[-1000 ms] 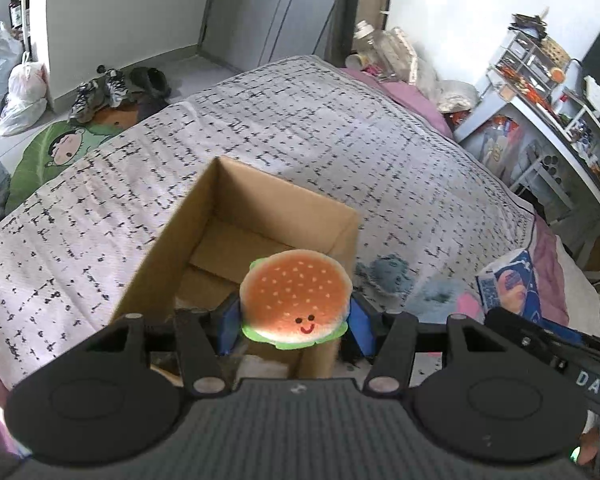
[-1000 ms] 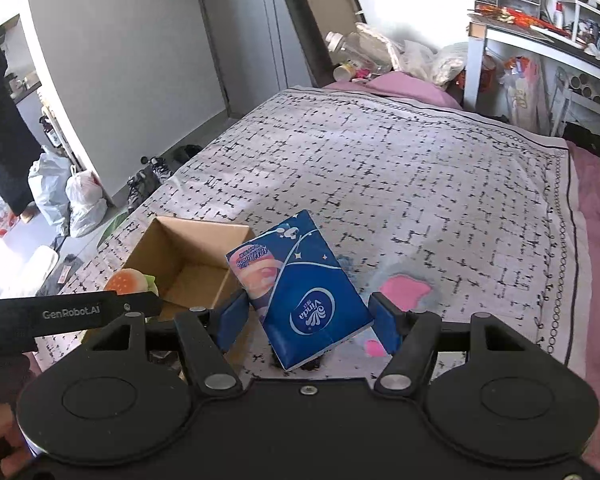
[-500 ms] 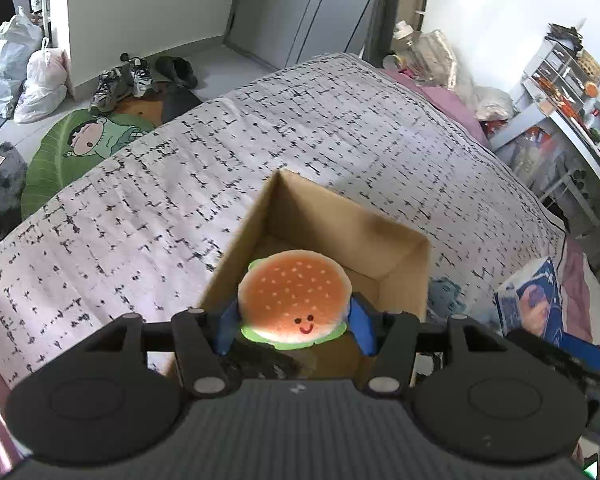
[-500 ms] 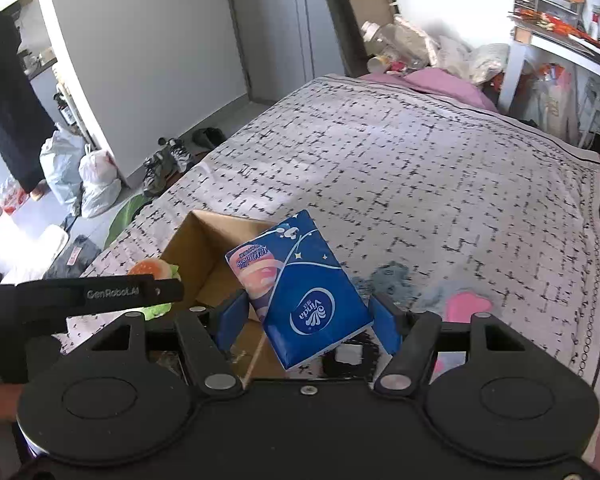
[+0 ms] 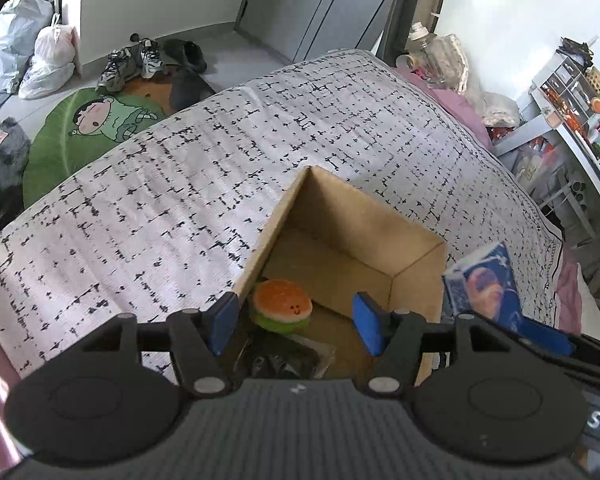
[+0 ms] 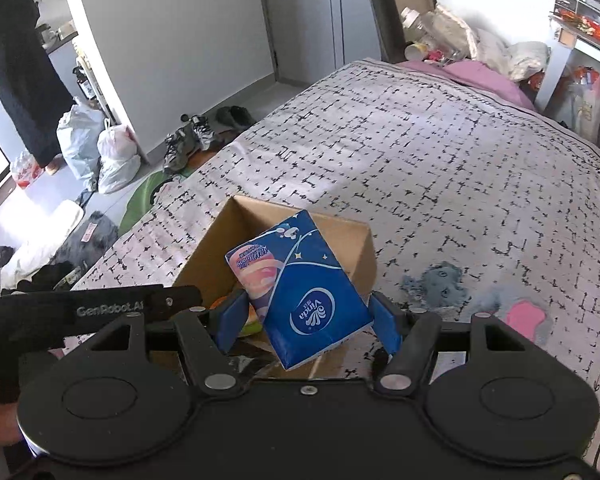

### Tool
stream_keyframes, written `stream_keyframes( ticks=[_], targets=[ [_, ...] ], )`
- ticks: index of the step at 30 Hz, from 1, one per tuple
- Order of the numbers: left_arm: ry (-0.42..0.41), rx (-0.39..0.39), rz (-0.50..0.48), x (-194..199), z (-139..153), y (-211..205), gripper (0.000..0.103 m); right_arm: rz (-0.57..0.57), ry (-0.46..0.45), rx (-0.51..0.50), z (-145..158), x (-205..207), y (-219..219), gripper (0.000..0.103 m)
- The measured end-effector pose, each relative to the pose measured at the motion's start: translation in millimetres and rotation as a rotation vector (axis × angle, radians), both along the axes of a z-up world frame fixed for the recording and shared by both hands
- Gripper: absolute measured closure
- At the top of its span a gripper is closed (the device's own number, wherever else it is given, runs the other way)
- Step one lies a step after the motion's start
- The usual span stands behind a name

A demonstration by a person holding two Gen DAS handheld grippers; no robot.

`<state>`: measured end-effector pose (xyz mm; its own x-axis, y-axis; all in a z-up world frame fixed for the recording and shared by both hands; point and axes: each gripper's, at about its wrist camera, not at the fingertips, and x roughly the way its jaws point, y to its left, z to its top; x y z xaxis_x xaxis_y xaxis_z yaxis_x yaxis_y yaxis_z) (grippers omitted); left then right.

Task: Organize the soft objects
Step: 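Carry the hamburger into the box with the left gripper and release it, then drop the blue tissue pack into the box from the right gripper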

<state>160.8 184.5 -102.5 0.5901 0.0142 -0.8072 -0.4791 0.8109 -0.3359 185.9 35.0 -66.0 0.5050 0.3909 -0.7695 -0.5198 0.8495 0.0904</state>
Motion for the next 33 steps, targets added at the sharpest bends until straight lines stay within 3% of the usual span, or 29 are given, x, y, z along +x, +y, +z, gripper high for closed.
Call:
stream_keyframes(
  ticks=[6,8,12,17,33],
  targets=[
    [0.009,0.011,0.005,-7.1,5.6,5.2,0.041,-0.016,0.063,0.049,-1.8,4.1,3.7,0.031],
    [0.014,0.011,0.008,-8.3,8.1,6.5,0.041,-0.021,0.047,0.041,0.5,1.7,2.0,0.024],
    [0.010,0.023,0.007,-10.4,13.3,4.2,0.033,-0.031,0.044,0.037,4.0,-0.1,-9.1,0.021],
    [0.008,0.027,-0.002,-10.0,17.3,-3.8,0.032,-0.046,0.032,0.032,7.3,-3.2,-30.7,0.011],
    [-0.003,0.055,-0.046,-4.4,29.9,-45.7,0.030,-0.093,-0.059,0.045,16.5,-4.9,-94.9,0.014]
  ],
)
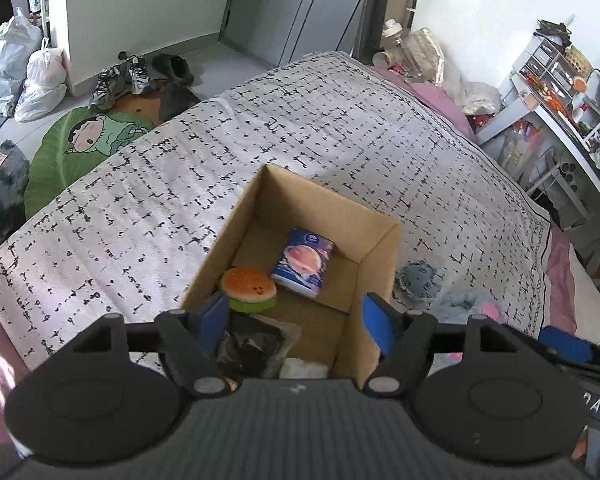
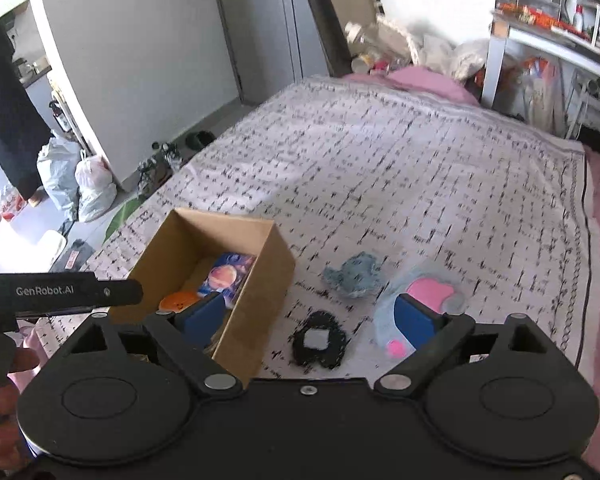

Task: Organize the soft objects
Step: 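Drop the blue tissue pack into the box from the right gripper, then move the right gripper to the grey plush mouse and grasp it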

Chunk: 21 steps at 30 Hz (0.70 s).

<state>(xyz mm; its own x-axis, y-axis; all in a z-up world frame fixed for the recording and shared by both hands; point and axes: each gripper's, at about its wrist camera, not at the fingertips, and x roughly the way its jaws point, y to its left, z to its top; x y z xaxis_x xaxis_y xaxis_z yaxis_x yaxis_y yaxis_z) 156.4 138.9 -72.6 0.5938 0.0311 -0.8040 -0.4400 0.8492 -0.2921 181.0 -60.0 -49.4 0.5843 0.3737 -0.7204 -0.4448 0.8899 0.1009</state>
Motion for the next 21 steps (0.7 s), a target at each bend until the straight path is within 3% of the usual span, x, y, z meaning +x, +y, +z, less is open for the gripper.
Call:
stream_keyframes(
  ticks=[6,14,21],
  targets=[
    [-0.004,0.015,-0.023,3.6,3.7,-18.9,0.030,0.001,-0.010,0.021,2.7,5.8,-17.6,0.025],
    [-0.001,0.029,-0.052,12.9,4.8,-43.6,0.030,-0.113,0.072,0.104,-6.0,42.9,-57.9,0.054],
    [-0.001,0.037,-0.061,20.2,5.7,-56.2,0.030,-0.133,0.116,0.121,-18.4,65.8,-73.9,0.059]
  ],
)
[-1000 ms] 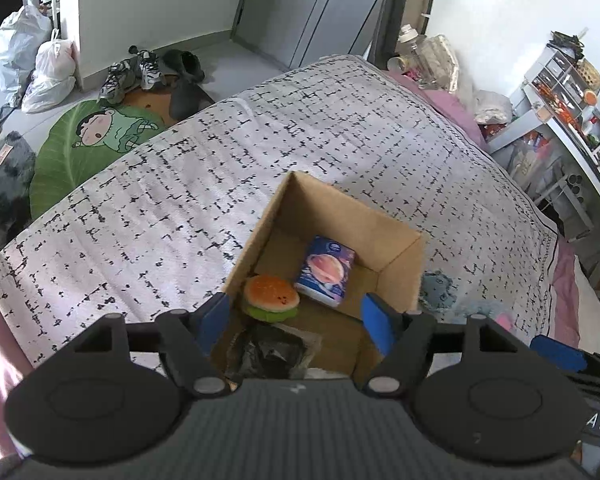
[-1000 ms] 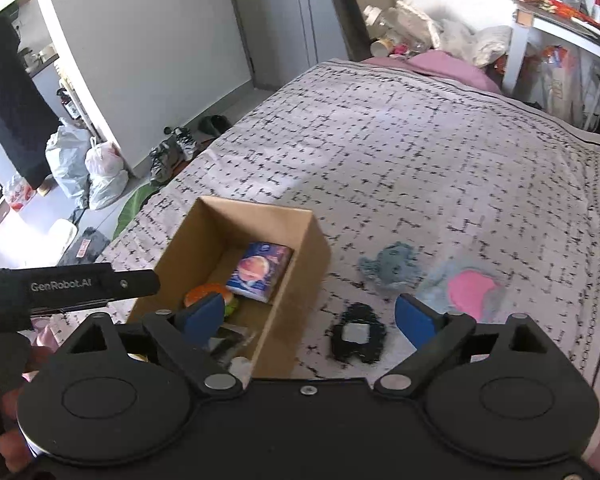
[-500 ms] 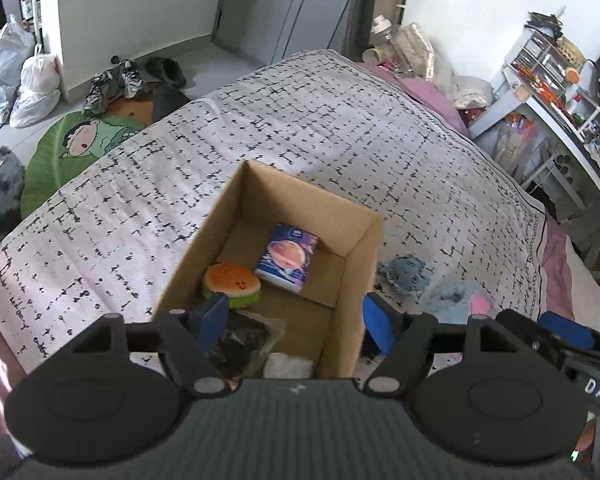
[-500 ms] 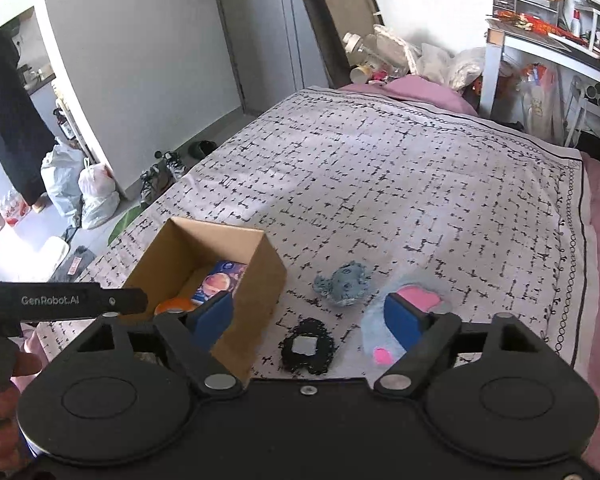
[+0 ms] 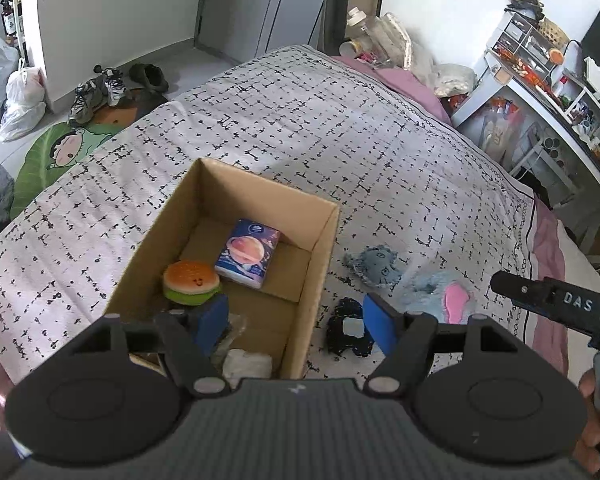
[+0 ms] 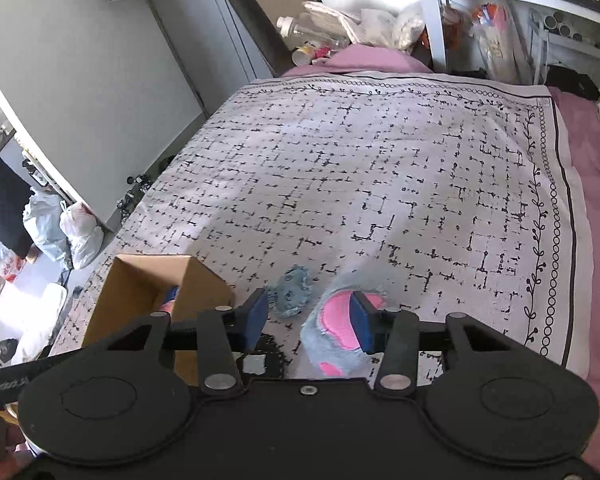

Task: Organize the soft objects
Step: 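Move the right gripper to the grey plush mouse and grasp it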

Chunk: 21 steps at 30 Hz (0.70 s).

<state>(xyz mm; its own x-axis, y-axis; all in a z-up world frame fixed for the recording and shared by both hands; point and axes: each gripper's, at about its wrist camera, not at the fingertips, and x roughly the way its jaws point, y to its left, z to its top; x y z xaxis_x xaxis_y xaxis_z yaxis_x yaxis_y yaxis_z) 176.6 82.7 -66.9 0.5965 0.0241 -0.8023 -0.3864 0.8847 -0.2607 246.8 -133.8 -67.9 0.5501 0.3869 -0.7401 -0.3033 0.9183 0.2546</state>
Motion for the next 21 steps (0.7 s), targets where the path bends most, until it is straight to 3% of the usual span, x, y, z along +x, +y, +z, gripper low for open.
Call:
stream_keyframes(
  ticks=[12,16,21],
  targets=[
    [-0.024,0.039,-0.014,22.3,-1.3,-18.0,0.031,-0.019,0.074,0.091,-32.9,27.1,-16.0,0.068],
    [-0.031,0.040,0.000,32.0,-4.7,-20.4,0.031,-0.009,0.115,0.158,-44.9,37.7,-14.7,0.068],
    [-0.030,0.037,0.015,43.9,-8.4,-25.8,0.031,-0.018,0.183,0.152,-64.9,48.3,-16.7,0.067]
  ],
)
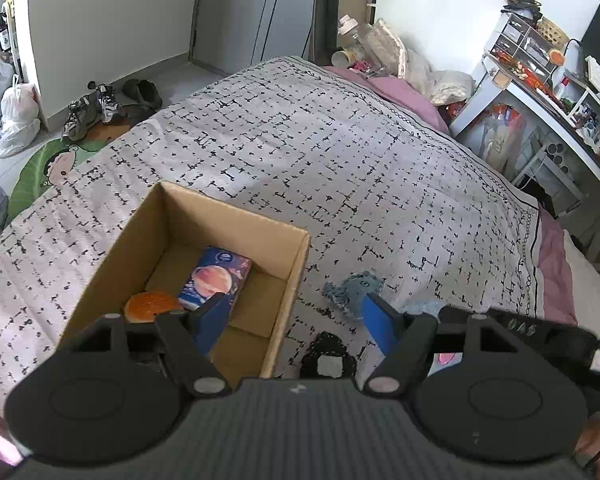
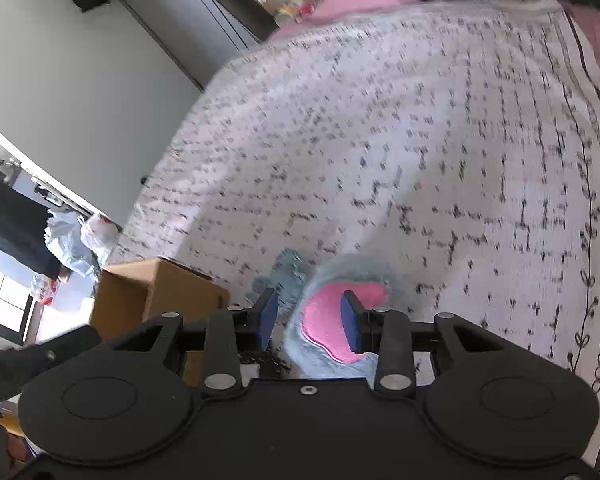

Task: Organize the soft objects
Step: 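Move the right gripper to the grey plush mouse and grasp it, then lift the grey plush mouse with the right gripper toward the box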

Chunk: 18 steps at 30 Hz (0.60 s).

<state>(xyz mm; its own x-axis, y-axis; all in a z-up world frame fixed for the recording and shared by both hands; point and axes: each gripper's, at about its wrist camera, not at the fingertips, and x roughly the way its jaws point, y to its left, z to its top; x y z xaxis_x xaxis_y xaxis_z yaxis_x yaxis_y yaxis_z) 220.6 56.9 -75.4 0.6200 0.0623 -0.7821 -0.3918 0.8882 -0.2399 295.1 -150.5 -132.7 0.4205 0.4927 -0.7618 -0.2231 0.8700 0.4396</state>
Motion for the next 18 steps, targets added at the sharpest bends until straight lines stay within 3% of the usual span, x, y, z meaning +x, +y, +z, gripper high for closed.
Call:
stream_keyframes(
  ticks=[13,18],
  targets=[
    [0.009,0.000,-0.058,37.7,-10.8,-47.4,0.031,-0.064,0.053,0.002,-14.9,10.3,-27.2,0.063],
    [0.017,-0.022,-0.100,54.1,-21.2,-68.1,0.034,-0.144,0.107,0.040,-26.1,13.2,-49.6,0.071]
  ],
)
